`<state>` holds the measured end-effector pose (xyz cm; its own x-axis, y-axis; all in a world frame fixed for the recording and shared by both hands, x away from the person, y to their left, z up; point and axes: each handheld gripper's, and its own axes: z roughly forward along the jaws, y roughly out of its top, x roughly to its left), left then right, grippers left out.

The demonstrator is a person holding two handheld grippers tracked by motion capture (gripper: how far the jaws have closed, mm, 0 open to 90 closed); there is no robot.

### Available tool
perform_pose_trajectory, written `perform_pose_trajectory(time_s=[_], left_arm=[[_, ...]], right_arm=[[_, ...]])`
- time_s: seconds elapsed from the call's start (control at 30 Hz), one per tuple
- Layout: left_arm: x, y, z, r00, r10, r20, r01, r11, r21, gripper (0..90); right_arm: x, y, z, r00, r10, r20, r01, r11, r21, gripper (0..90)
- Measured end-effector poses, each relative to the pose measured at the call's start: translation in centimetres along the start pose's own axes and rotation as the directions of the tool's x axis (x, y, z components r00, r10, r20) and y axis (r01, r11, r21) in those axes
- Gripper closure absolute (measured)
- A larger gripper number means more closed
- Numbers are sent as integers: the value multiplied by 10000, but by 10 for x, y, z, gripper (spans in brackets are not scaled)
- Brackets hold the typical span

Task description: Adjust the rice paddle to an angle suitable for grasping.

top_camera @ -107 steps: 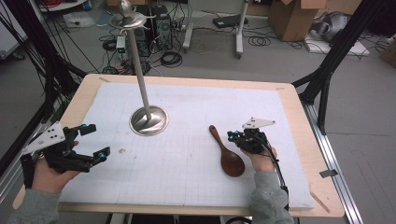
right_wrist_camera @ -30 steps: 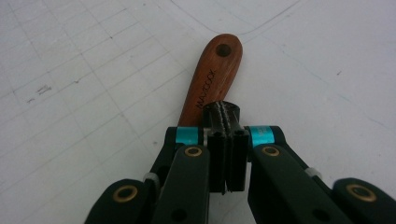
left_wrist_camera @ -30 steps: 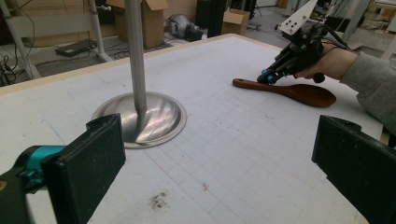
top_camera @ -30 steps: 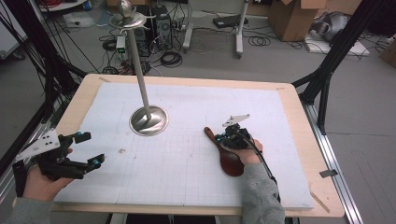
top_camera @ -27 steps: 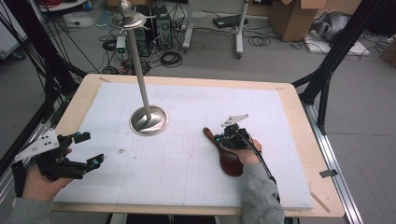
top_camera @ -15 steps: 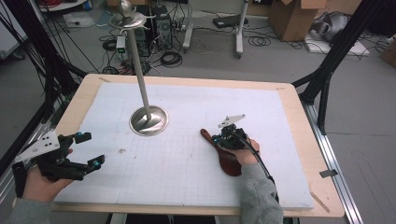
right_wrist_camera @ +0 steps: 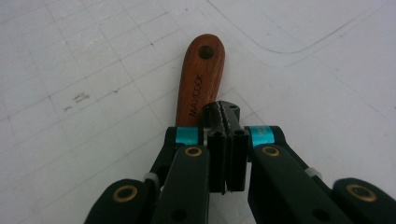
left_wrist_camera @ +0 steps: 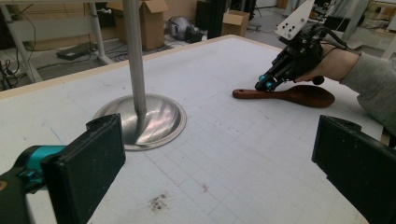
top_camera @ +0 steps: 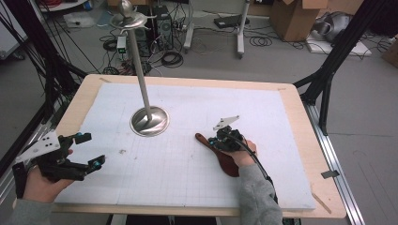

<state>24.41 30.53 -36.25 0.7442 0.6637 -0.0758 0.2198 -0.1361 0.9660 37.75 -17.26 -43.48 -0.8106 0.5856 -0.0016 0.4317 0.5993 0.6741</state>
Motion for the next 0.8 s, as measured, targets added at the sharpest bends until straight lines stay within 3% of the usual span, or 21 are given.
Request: perform_pose_trajectory(time_s=[0.33,0.5,0.67,0.8], left_arm=[[1,-1,0,10000,-19,11,19,10000,41,31],[1,-1,0,10000,-20,8,20,10000,34,32],[1,-1,1,10000,-29,35,29,10000,66,31],[2,-2,1,10000,-77,27,76,10000,53,31]], right_arm=[[7,4,3,9990,-269,-345,270,9996,30,898],[15,8,6,9965,-769,-338,774,9969,149,898],[16,10,5,9957,-868,-332,878,9957,305,898],[19,13,3,9953,-862,-440,867,9962,110,897]])
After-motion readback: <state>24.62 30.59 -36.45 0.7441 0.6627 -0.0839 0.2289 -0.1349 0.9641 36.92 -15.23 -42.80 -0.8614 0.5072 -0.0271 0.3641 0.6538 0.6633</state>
